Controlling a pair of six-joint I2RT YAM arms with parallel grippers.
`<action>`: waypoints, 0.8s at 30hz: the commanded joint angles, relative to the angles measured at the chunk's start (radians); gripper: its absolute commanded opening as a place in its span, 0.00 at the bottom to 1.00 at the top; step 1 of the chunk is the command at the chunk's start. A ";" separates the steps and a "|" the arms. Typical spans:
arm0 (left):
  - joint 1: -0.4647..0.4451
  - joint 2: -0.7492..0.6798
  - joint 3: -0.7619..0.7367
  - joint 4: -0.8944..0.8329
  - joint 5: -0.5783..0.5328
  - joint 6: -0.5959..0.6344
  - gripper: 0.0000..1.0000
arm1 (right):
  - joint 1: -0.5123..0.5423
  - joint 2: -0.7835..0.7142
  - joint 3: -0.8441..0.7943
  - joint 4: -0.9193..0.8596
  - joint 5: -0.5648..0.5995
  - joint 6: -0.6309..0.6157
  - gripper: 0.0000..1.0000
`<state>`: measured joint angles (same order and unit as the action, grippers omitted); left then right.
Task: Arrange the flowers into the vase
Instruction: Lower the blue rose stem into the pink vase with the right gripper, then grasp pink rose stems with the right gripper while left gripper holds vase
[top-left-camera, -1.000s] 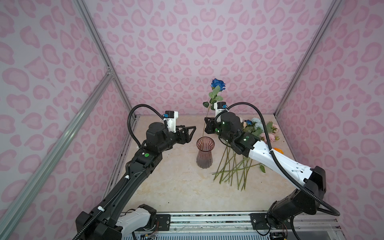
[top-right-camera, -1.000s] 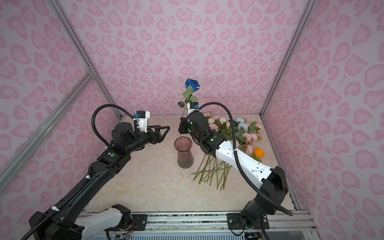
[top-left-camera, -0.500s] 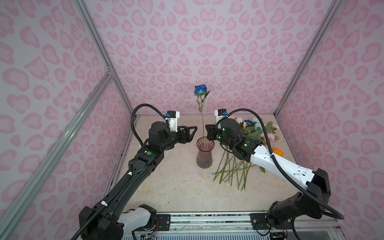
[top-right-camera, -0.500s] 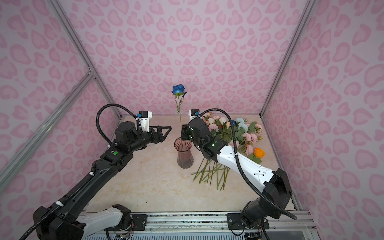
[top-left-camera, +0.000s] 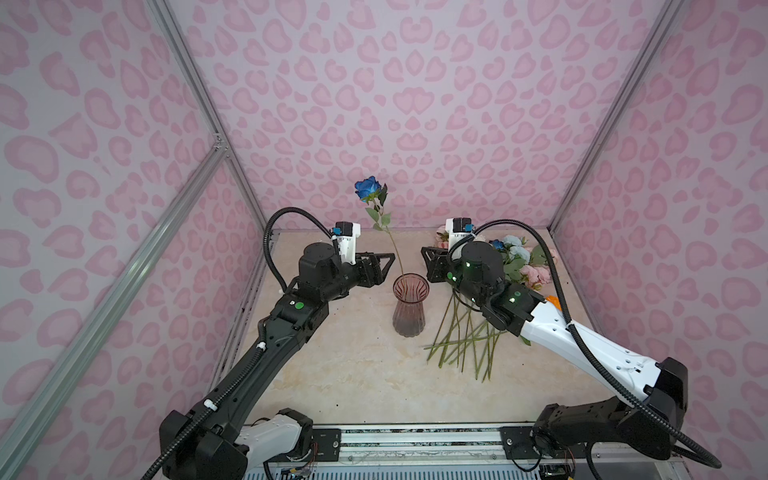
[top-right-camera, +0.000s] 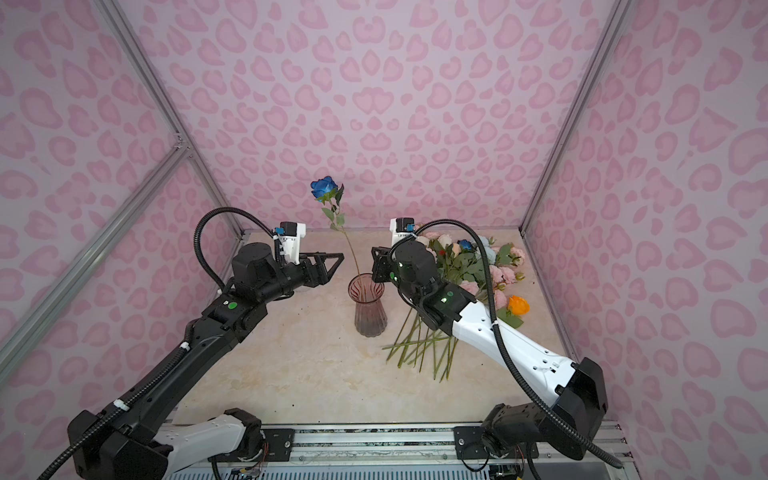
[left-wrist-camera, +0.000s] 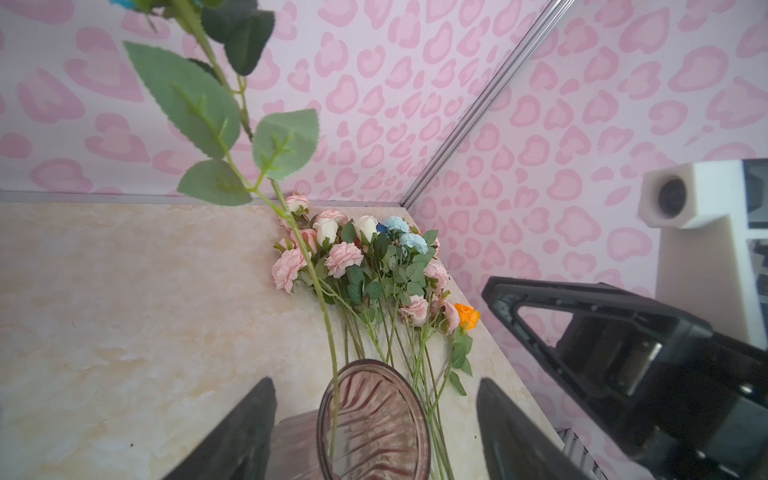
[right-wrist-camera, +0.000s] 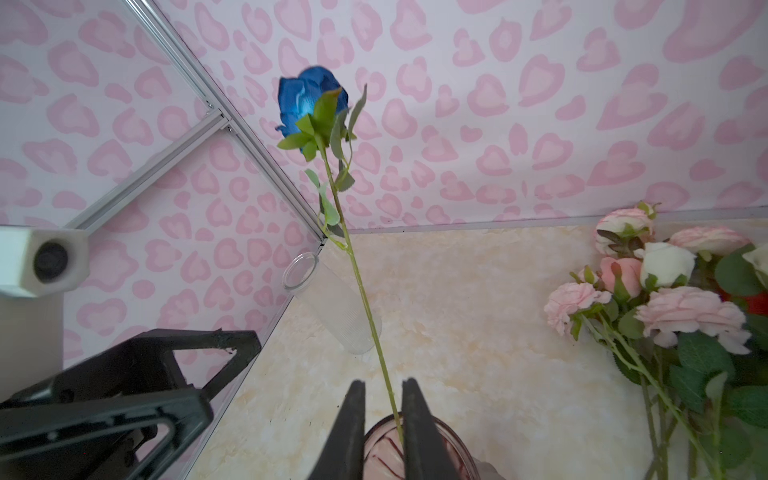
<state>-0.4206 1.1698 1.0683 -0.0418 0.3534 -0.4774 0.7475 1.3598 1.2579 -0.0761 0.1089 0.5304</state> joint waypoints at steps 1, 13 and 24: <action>0.000 -0.034 0.004 0.032 0.016 0.018 0.76 | -0.097 -0.008 -0.007 -0.113 -0.009 0.027 0.18; -0.010 -0.120 -0.001 0.080 0.185 0.046 0.75 | -0.393 0.264 0.071 -0.482 -0.210 -0.104 0.10; -0.192 -0.021 0.006 0.093 0.248 0.008 0.73 | -0.413 0.469 0.071 -0.536 -0.235 -0.147 0.16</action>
<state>-0.5781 1.1378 1.0672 0.0162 0.5697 -0.4637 0.3347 1.8065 1.3403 -0.5938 -0.1234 0.4049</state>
